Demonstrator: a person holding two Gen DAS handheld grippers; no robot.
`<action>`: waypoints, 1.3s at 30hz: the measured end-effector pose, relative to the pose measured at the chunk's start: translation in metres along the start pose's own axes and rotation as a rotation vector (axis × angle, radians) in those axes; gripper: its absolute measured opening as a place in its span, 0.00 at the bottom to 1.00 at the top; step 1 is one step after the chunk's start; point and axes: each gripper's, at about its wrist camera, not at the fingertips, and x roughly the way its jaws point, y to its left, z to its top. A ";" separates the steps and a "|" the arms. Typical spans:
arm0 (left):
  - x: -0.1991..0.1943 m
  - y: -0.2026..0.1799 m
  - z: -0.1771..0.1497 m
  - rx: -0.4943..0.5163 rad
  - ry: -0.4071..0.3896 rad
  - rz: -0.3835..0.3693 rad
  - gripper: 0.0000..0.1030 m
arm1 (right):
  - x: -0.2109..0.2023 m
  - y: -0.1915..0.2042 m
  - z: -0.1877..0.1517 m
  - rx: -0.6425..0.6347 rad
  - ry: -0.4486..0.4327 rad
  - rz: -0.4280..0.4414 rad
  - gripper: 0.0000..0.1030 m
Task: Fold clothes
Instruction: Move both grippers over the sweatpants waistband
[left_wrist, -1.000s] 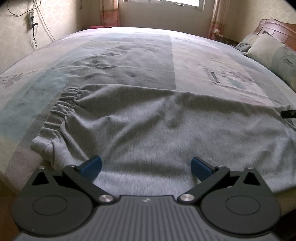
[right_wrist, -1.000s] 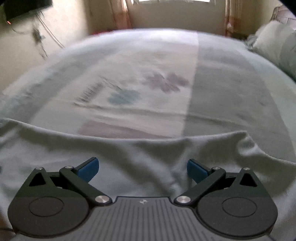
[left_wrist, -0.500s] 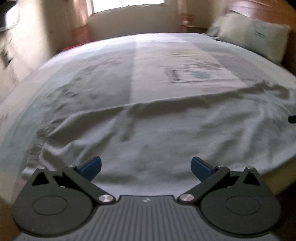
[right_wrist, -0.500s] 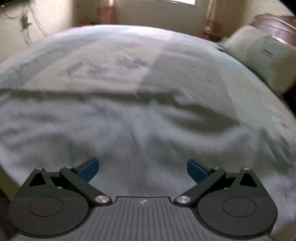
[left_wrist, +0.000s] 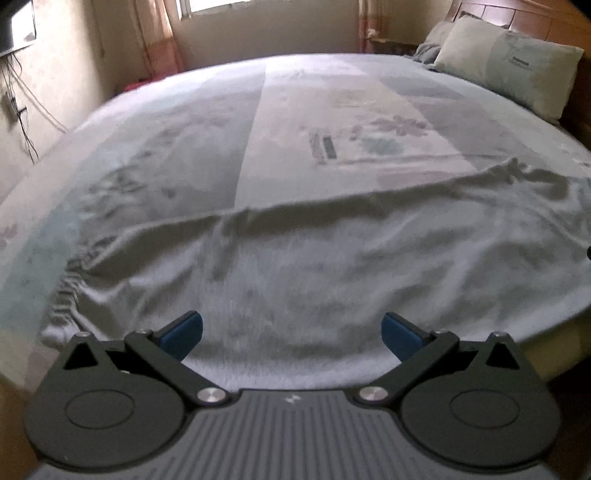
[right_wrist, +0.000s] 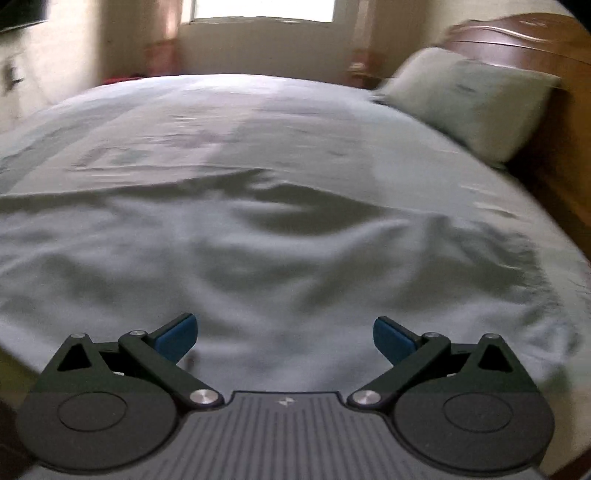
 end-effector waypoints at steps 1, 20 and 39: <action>-0.001 -0.004 0.003 -0.005 0.002 -0.010 0.99 | 0.000 -0.011 -0.005 0.014 0.004 -0.043 1.00; 0.023 -0.171 0.111 0.116 -0.033 -0.516 0.99 | 0.002 -0.070 -0.031 0.133 -0.027 -0.132 1.00; 0.188 -0.341 0.191 0.022 0.199 -0.676 0.99 | -0.001 -0.073 -0.034 0.149 -0.034 -0.099 1.00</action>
